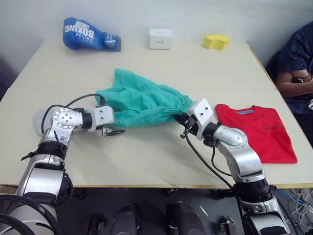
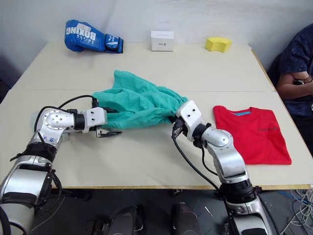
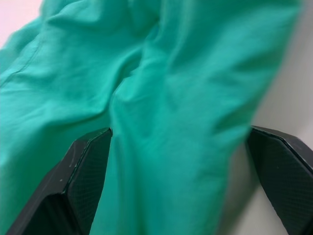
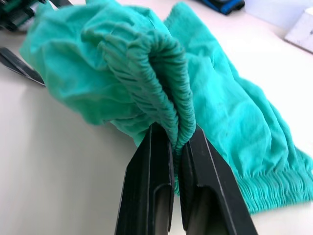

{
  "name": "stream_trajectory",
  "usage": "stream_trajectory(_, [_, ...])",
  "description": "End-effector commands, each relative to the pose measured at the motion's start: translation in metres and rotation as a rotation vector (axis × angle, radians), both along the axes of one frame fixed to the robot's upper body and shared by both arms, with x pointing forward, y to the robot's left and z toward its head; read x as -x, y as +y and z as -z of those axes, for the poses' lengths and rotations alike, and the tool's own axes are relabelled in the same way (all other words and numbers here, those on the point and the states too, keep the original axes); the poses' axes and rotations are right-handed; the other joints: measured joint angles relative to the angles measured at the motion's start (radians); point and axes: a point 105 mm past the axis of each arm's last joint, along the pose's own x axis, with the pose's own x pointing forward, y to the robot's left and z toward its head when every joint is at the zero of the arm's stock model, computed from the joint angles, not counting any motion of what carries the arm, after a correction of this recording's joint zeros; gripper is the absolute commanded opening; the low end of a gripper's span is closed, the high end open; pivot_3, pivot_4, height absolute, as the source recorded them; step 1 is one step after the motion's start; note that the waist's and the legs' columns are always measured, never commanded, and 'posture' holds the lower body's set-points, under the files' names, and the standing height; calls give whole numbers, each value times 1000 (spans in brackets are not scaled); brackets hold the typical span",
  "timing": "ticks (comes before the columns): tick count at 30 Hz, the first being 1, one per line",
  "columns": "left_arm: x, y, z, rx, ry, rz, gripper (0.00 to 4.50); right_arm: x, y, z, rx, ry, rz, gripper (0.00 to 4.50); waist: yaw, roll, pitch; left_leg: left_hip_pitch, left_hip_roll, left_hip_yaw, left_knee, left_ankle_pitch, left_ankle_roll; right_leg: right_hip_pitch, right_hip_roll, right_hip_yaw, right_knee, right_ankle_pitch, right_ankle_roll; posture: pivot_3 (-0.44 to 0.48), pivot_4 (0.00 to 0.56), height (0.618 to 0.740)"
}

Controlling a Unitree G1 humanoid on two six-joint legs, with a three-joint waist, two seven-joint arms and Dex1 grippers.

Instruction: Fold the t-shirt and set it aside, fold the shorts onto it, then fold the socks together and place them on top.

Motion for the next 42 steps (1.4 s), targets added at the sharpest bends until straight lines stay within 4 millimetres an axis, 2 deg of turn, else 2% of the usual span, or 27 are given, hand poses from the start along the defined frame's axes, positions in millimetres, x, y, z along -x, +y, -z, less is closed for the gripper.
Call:
stream_trajectory(1, [-15,17,-2,-17,-48,-152,4500,12,-7,-26,1,-133,-60,24,1,0,0,0,0,0,0,0,0,0,0,0,0,0,0,0,150,740])
stream_trajectory(2, [-17,19,-1,-39,-59,-168,4500,14,-11,-26,3,-138,-69,24,1,0,0,0,0,0,0,0,0,0,0,-1,0,0,0,0,150,740])
stream_trajectory(5, [-18,25,5,-141,-97,-178,3855,22,-18,-23,16,-149,-117,0,2,0,0,0,-1,0,-1,0,0,0,0,-2,-1,0,0,0,150,740])
stream_trajectory(8, [-23,34,8,-147,-106,-246,2957,29,-22,-15,27,-147,-181,0,-1,0,0,0,-1,0,-1,0,0,0,1,-3,-1,0,0,0,150,740])
stream_trajectory(12, [-24,36,13,-109,-82,-276,1737,32,-27,-5,35,-147,-221,0,-6,0,0,2,1,1,-1,0,0,0,2,-5,0,0,0,0,150,740])
stream_trajectory(17, [-14,41,15,-2,65,-272,56,32,-35,5,40,-147,-210,0,-6,0,0,2,1,2,-1,0,-1,0,2,-6,0,0,0,0,150,740])
stream_trajectory(22, [8,46,-7,88,169,-172,21,34,-46,19,94,-144,-194,0,-8,0,0,2,2,3,-1,2,-7,0,3,-5,-1,0,0,0,150,740])
stream_trajectory(24, [27,44,-20,121,218,-92,21,34,-50,25,117,-146,-190,0,-10,0,0,1,2,4,-2,2,-7,-1,3,-5,-2,0,0,0,150,740])
stream_trajectory(26, [54,37,-27,144,302,5,21,35,-53,31,143,-148,-194,0,-13,0,0,1,2,4,-2,2,-7,-1,3,-4,-2,0,0,0,150,740])
stream_trajectory(30, [119,34,-21,95,525,103,21,35,-57,42,189,-151,-205,0,-26,-1,0,1,3,3,-2,2,-8,0,2,5,-2,-1,-1,0,150,740])
stream_trajectory(33, [152,37,-12,81,670,52,21,37,-60,54,259,-160,-255,0,-28,0,0,2,3,3,-3,2,-8,0,2,6,-2,-1,-1,0,150,740])
stream_trajectory(39, [183,44,7,51,829,-76,21,47,-64,67,325,-139,-363,0,-24,0,0,2,3,0,-4,1,-7,0,2,5,-2,-2,-3,0,150,740])
stream_trajectory(42, [190,48,14,45,871,-105,21,63,-66,78,378,-4,-495,0,-23,0,0,2,3,0,-4,-1,-4,0,2,5,-3,-2,-4,0,150,740])
